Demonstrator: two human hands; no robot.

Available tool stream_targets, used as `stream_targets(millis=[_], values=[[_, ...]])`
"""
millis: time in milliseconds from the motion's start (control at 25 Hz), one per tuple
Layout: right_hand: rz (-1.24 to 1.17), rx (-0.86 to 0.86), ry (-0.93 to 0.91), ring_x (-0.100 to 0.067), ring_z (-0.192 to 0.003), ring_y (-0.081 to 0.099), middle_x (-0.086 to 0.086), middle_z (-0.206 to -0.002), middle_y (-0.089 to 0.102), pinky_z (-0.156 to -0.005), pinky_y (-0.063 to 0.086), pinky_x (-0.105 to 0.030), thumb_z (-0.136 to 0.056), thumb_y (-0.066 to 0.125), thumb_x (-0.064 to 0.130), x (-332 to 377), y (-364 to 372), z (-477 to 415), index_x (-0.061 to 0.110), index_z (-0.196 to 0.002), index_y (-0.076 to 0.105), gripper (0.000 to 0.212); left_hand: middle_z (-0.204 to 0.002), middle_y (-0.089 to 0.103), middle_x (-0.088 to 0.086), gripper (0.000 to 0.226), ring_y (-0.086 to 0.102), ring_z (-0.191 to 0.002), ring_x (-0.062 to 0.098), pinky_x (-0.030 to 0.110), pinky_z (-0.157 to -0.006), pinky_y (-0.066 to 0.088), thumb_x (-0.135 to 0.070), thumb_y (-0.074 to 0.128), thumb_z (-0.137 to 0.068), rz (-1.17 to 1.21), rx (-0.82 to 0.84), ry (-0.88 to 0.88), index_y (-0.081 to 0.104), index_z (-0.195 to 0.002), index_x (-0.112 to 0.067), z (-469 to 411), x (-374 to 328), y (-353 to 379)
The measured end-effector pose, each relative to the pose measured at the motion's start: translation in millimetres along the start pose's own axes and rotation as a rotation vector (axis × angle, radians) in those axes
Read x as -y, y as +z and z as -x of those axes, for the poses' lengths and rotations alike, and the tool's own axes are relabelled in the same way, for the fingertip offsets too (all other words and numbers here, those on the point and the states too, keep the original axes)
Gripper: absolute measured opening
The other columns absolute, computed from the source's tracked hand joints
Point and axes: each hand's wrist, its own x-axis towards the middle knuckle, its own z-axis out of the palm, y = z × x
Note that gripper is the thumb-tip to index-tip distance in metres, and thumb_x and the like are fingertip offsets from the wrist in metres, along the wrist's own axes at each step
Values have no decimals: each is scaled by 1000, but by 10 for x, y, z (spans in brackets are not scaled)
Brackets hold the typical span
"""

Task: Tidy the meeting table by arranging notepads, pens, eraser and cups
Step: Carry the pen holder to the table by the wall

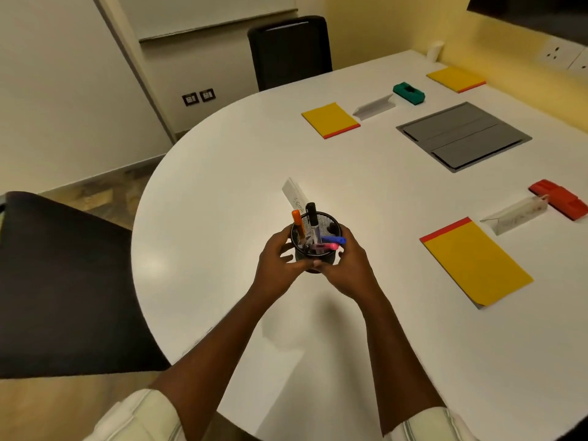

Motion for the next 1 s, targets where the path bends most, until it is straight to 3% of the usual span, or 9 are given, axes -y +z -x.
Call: stream_targets(millis=[240,360,600,720,840,1000], values=[[23,78,-83,18,-90,51,32,-102,51,-65,38,6,-71,82,11,516,325,894,36,-122,44,68,-131,55,-3,75,56,-118,19,39,-98,49,-13,84,-66,16,-66,68,51,-132,-23,1008,-37,-503],[33,112,-130,22,-87,52,30,-101,53,-64,38,6,-71,81,12,737,504,1516,30,-122,47,64,-132,54,-4,77,58,-115,19,34,-91,53,-12,85,-65,29,-117,100,51,-133,-25,1704,-82,-725],[89,184,-197,17,-87,49,30,-100,49,-63,37,6,-71,80,17,1089,747,2670,24,-127,46,66,-125,48,-11,76,55,-111,17,33,-91,51,-23,84,-67,-38,-200,144,46,-133,-35,3023,-150,-1047],[119,239,-223,12,-87,50,22,-103,53,-62,41,-2,-72,79,19,1261,837,3059,25,-126,46,63,-123,48,-11,75,54,-114,17,35,-93,51,-28,84,-66,-52,-256,173,46,-130,-41,3520,-205,-1183],[138,282,-252,13,-86,49,21,-102,51,-60,39,-2,-73,78,23,1387,915,3302,29,-121,45,58,-124,50,-6,73,53,-118,17,36,-95,51,-27,86,-63,-35,-315,192,52,-127,-35,3845,-224,-1276],[112,401,-284,12,-85,53,26,-101,51,-57,39,0,-72,77,20,1476,1038,3549,31,-123,45,61,-121,51,-6,73,54,-112,2,11,-83,48,-27,87,-60,-43,-440,192,53,-123,-44,4222,-180,-1336]])
